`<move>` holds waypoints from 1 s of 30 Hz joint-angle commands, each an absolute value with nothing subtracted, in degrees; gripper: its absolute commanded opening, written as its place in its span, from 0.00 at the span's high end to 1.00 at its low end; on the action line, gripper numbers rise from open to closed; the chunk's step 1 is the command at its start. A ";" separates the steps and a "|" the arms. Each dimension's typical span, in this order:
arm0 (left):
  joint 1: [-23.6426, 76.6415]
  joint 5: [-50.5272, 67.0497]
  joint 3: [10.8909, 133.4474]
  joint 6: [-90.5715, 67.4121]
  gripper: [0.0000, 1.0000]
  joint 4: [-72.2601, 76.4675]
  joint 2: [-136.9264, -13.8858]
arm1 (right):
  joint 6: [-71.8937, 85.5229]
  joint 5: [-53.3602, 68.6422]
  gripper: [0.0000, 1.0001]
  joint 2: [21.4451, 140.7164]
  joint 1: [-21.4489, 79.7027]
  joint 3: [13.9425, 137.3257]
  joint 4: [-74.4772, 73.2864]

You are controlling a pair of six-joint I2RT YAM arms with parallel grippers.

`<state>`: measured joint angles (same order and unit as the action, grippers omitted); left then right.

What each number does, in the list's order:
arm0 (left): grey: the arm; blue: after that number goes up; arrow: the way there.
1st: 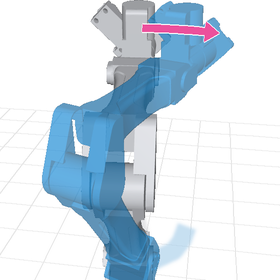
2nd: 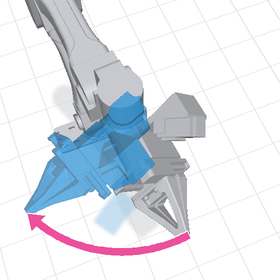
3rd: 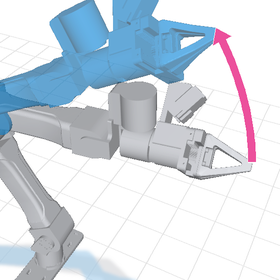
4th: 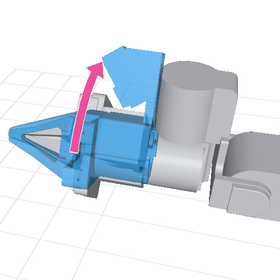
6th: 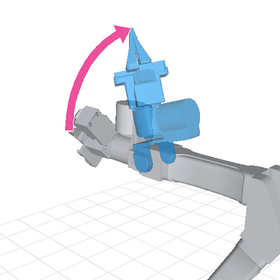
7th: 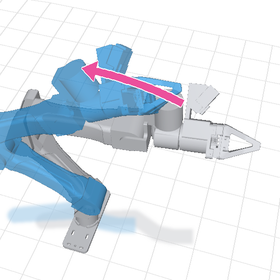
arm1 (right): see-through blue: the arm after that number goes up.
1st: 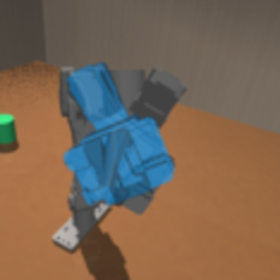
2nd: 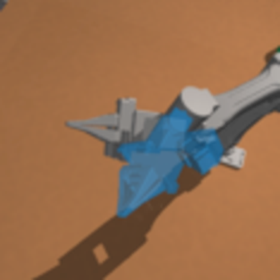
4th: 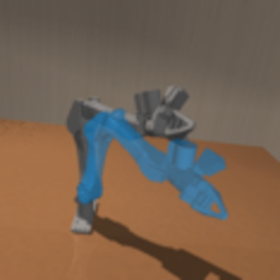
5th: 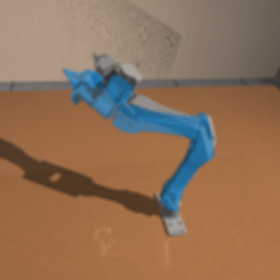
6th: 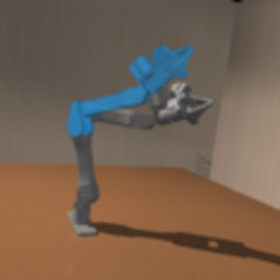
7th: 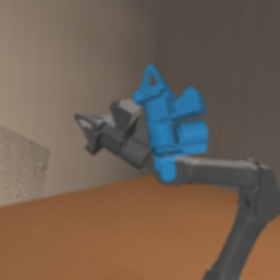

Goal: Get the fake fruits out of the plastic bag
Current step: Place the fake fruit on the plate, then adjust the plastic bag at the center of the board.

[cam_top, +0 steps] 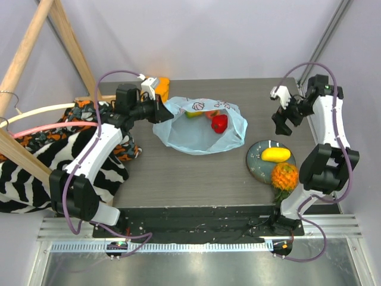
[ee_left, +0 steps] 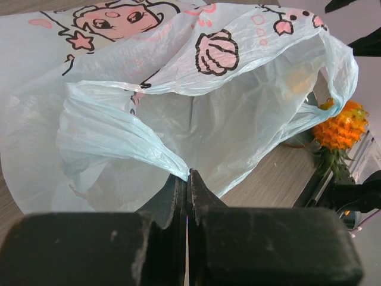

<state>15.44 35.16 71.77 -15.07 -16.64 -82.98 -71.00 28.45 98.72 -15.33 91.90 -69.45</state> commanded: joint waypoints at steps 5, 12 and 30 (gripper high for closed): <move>14.94 37.00 72.51 -22.05 1.00 -10.64 -82.09 | -53.90 34.28 0.04 82.63 9.78 91.25 -60.68; 14.94 37.00 72.25 -25.13 1.00 -9.14 -81.65 | -30.00 29.01 0.16 81.73 26.26 80.51 -32.19; 13.27 45.88 65.04 -22.06 1.00 -16.87 -60.65 | -19.42 -7.38 0.23 95.02 27.86 81.56 -22.47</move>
